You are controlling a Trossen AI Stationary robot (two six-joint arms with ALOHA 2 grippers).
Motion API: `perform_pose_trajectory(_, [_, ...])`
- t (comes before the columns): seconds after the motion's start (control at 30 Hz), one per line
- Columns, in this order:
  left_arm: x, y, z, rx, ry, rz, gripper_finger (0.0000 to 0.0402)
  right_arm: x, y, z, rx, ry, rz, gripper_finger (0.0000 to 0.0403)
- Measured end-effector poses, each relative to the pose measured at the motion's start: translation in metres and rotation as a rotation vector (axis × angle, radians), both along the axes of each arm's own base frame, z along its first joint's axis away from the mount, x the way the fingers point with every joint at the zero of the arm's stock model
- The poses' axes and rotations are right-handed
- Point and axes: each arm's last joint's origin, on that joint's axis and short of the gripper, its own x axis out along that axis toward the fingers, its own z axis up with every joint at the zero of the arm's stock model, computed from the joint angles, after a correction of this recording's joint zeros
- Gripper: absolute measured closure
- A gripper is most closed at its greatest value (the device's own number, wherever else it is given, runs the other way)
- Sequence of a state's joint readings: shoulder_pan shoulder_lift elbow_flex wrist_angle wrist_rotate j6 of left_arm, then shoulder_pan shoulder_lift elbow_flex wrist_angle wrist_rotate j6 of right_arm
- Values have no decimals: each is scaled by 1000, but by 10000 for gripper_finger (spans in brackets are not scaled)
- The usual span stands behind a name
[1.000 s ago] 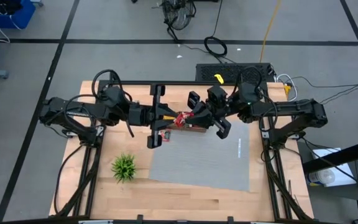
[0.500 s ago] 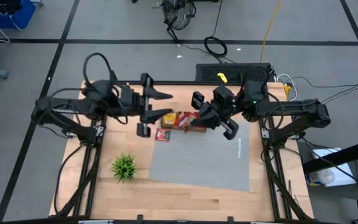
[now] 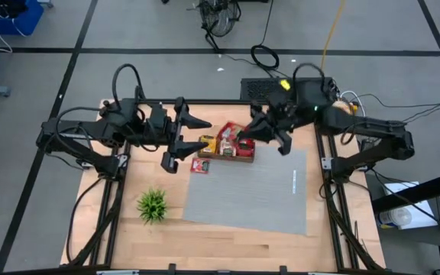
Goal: Pick & Place Tea
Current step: Put the red tea bag into the right section of the wooden organizer
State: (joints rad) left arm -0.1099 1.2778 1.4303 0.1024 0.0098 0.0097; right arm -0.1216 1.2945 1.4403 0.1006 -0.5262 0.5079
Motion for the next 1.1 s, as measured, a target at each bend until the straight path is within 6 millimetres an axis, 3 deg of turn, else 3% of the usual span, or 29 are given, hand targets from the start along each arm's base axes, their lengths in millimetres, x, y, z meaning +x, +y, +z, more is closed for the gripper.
perform_pose_trajectory(0.2, [1,-2,-4,-14,42,-25,174,-21,-21,19,-64,192,-94,403])
perform_pose_trajectory(0.43, [1,-2,-6,-68,76,-36,172,-30,-40,22,-134,437,-151,403])
perform_pose_trajectory(0.87, [2,-2,-8,-82,90,-40,172,-9,-67,-8,-316,845,-204,403])
perform_pose_trajectory(1.1, [2,-2,-8,-90,99,-41,172,11,-77,-39,-392,1043,-194,403])
